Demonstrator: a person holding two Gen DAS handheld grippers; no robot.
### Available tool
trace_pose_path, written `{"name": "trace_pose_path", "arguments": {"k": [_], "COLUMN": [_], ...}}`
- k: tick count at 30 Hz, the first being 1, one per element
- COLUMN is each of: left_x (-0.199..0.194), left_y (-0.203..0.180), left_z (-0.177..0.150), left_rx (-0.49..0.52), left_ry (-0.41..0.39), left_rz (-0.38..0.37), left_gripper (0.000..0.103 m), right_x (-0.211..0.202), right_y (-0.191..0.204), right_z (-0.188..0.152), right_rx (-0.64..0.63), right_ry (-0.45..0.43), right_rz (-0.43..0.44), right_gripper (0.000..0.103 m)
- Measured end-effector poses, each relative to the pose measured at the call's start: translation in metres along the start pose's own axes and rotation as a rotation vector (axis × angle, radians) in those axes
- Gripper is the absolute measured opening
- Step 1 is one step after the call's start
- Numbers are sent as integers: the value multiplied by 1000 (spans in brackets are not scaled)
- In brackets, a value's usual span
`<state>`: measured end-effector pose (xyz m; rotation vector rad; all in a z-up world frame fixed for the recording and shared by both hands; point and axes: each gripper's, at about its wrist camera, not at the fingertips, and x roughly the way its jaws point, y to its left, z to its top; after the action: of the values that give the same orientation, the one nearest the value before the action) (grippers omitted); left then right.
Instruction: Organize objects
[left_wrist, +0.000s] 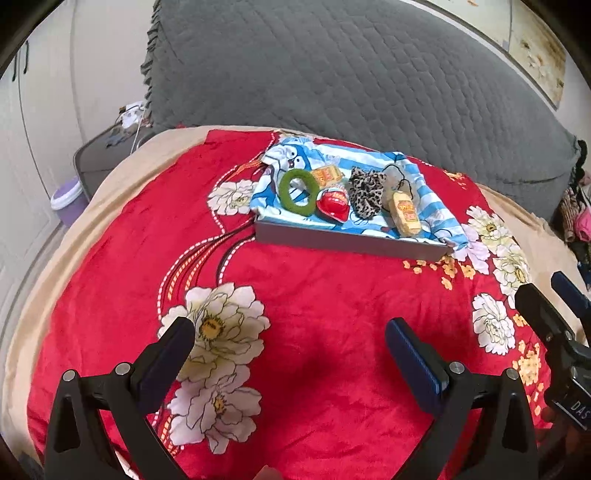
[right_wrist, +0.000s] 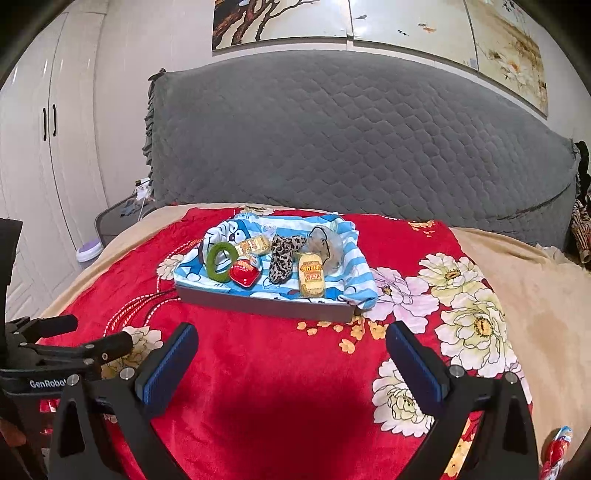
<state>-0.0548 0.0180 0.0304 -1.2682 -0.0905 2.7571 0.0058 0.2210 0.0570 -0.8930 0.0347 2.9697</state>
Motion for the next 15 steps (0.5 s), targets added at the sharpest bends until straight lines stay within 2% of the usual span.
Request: {"name": "trace_pose_path", "arguments": {"k": [15], "left_x": [-14], "left_y": [-7], "left_z": [-13], "left_rx": [57], "left_ry": [-46], "left_rz": [-9], "left_gripper": [103], "right_x": [-11], "right_y": [1], "right_z": [-10], "right_rx": [-15], "right_ry": [-17], "right_rz": [-31], "right_gripper": [102]}}
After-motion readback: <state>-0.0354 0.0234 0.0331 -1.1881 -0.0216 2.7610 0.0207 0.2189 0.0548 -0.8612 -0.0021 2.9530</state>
